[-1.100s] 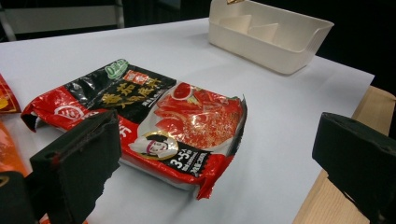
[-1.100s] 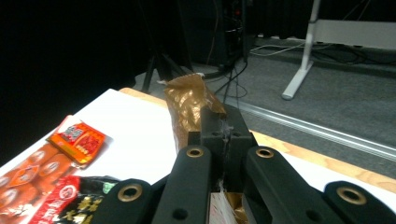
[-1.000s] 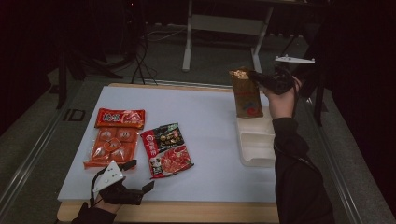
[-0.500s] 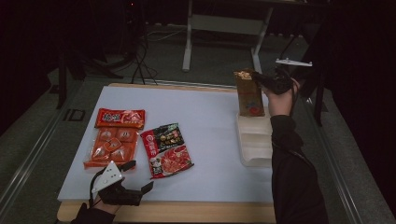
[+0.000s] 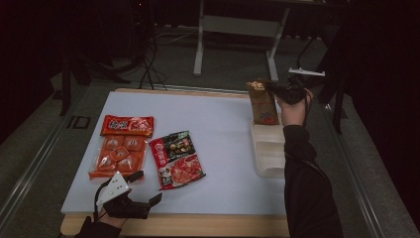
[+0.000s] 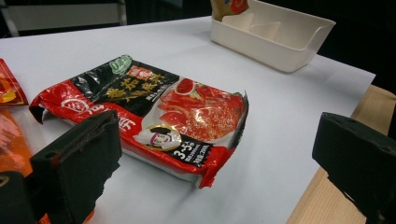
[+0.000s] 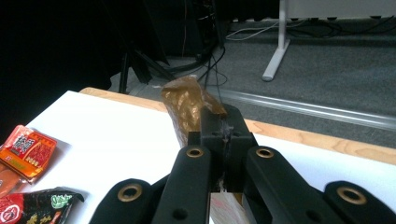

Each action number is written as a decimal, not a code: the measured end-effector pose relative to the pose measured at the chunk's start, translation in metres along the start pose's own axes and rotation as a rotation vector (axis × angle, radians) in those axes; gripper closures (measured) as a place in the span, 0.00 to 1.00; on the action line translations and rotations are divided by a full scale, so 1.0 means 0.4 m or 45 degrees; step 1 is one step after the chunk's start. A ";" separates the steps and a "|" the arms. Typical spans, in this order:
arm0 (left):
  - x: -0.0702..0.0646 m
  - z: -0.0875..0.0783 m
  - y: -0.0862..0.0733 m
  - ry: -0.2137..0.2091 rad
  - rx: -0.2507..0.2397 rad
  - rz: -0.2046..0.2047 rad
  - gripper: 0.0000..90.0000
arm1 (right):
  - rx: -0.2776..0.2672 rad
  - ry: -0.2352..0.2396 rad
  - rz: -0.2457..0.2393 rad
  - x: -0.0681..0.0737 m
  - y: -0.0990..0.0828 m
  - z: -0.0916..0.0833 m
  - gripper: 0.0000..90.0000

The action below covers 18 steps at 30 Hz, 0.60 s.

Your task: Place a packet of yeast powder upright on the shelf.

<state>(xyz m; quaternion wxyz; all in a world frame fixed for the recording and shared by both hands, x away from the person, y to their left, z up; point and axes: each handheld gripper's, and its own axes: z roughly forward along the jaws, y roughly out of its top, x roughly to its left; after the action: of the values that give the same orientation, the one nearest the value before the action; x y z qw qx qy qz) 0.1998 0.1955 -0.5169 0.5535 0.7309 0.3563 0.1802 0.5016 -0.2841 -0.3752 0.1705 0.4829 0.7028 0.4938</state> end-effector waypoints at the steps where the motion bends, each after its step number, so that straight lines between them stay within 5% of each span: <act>1: 0.000 0.000 0.000 0.000 0.001 0.000 0.02 | -0.002 0.007 0.001 -0.001 -0.003 0.001 1.00; 18: -0.002 0.000 0.002 -0.005 0.002 0.009 0.02 | 0.109 -0.069 0.125 -0.044 -0.061 0.002 1.00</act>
<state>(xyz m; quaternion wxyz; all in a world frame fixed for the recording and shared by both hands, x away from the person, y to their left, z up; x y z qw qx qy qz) 0.1994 0.1949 -0.5161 0.5529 0.7330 0.3528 0.1806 0.4980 -0.2995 -0.4009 0.1443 0.5369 0.6937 0.4579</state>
